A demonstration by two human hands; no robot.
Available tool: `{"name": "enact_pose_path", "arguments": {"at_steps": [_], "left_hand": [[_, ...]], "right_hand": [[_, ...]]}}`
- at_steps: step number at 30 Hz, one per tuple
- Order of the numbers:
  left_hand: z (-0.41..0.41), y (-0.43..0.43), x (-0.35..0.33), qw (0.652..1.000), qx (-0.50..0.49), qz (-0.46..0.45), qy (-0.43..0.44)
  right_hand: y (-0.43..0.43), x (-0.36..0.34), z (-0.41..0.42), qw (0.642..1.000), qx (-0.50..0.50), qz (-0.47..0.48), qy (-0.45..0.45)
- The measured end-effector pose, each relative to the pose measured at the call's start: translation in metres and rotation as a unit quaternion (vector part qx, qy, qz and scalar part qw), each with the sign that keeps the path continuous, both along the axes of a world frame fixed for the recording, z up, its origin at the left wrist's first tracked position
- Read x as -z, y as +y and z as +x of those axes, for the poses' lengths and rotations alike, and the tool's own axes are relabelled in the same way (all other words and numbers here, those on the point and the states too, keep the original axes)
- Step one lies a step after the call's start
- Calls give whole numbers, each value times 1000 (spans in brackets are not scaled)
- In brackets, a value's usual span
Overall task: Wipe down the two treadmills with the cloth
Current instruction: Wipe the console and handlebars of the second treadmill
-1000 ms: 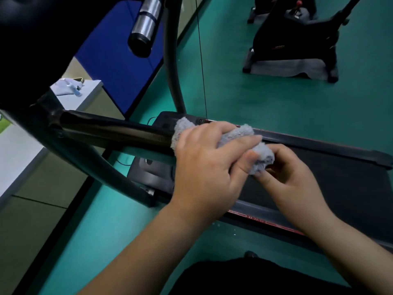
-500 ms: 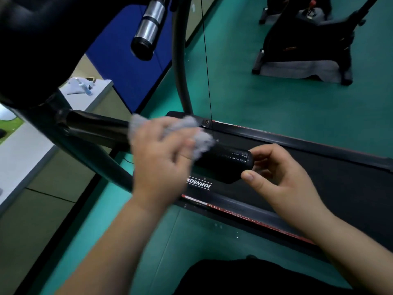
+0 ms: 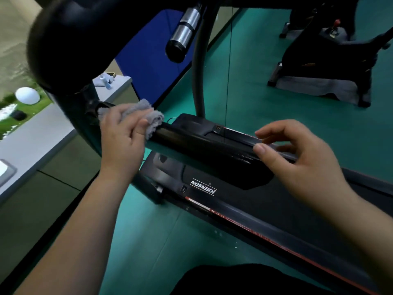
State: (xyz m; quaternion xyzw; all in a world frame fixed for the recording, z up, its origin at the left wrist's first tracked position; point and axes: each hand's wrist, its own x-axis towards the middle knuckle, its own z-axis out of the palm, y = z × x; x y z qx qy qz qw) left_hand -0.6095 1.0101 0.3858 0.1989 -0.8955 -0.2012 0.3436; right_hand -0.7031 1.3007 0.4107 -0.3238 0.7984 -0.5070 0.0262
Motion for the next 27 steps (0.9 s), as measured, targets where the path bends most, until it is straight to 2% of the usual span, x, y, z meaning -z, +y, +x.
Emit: {"name": "enact_pose_path", "arguments": {"at_steps": [2, 7, 12, 15, 21, 24, 27], "left_hand": [[-2, 12, 0, 999, -26, 21, 10], [-2, 78, 9, 995, 83, -33, 52], [-1, 27, 13, 992, 105, -49, 56], [-2, -16, 14, 994, 71, -50, 62], [-8, -74, 10, 997, -41, 37, 60], [-13, -39, 14, 985, -68, 115, 109], [-11, 27, 28, 978, -49, 135, 152]], "right_hand": [[-12, -6, -2, 999, -1, 43, 27], [-37, -6, 4, 993, -18, 107, 44], [-42, -2, 8, 997, -1, 78, 8], [-43, -1, 8, 997, 6, 79, 10], [-43, -1, 8, 997, 16, 74, -8], [-42, 1, 7, 997, 13, 77, -24], [-42, 1, 7, 997, 14, 75, -34]]}}
